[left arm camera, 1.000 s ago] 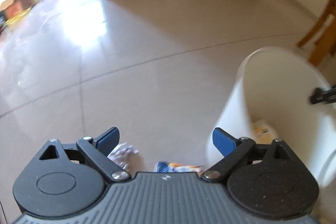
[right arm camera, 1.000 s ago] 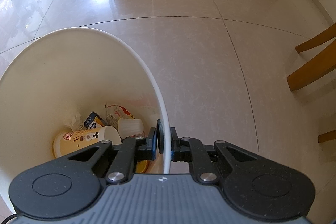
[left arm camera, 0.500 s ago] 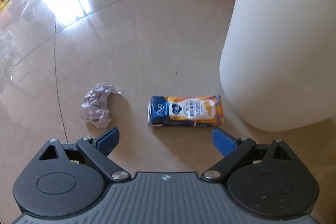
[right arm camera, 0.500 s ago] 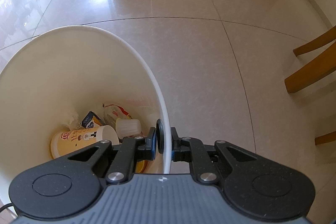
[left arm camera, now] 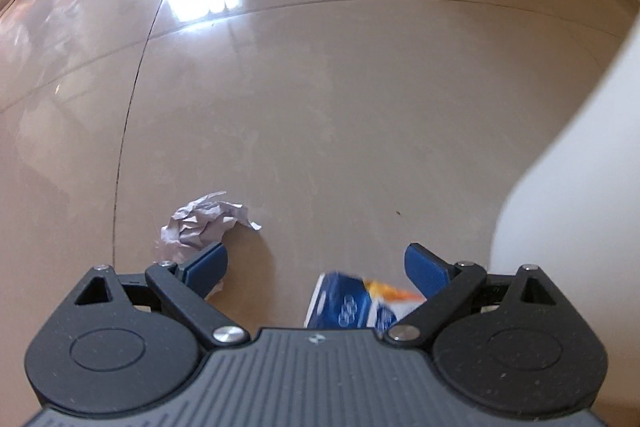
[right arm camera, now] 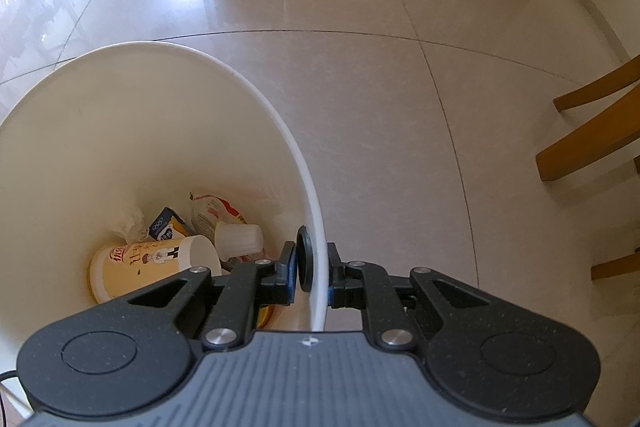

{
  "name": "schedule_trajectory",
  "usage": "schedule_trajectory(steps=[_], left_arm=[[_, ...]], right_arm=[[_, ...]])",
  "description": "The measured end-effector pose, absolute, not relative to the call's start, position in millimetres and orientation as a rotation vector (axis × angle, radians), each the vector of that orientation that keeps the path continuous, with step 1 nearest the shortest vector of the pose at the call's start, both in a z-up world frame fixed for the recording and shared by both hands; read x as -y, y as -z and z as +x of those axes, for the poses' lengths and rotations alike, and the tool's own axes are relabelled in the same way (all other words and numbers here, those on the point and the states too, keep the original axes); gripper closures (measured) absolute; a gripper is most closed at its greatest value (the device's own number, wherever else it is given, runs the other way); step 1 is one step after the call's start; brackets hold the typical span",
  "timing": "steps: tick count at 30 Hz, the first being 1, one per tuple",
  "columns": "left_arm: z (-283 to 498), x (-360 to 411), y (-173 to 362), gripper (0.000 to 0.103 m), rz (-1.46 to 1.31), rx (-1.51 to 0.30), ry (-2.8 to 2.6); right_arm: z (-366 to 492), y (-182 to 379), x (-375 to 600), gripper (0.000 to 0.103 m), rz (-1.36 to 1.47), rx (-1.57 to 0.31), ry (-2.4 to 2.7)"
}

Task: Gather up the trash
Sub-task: 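Move the left gripper to the second blue juice carton and grasp it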

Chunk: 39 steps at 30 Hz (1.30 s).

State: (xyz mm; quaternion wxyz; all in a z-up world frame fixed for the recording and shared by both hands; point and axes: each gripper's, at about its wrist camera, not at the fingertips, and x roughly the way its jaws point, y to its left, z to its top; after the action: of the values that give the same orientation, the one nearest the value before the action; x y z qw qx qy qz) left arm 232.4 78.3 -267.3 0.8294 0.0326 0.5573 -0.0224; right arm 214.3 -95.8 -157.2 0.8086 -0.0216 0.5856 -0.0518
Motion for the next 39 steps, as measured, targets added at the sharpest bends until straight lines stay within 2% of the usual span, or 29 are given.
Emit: schedule_trajectory(steps=[7, 21, 31, 36, 39], left_arm=[[234, -82, 290, 0.008, 0.127, -1.287, 0.009], [183, -121, 286, 0.008, 0.016, -1.397, 0.081], [184, -122, 265, 0.009, 0.011, -1.326, 0.198], [206, -103, 276, 0.009, -0.077, -1.345, 0.085], [200, -88, 284, 0.009, -0.040, -1.348, 0.069]], right_arm=[[215, 158, 94, 0.086, -0.057, -1.259, 0.119], [214, 156, 95, 0.086, -0.056, -1.256, 0.119], [214, 156, 94, 0.086, -0.053, -1.255, 0.127], [214, 157, 94, 0.086, -0.055, -1.253, 0.132], [214, 157, 94, 0.086, -0.052, -1.254, 0.136]])
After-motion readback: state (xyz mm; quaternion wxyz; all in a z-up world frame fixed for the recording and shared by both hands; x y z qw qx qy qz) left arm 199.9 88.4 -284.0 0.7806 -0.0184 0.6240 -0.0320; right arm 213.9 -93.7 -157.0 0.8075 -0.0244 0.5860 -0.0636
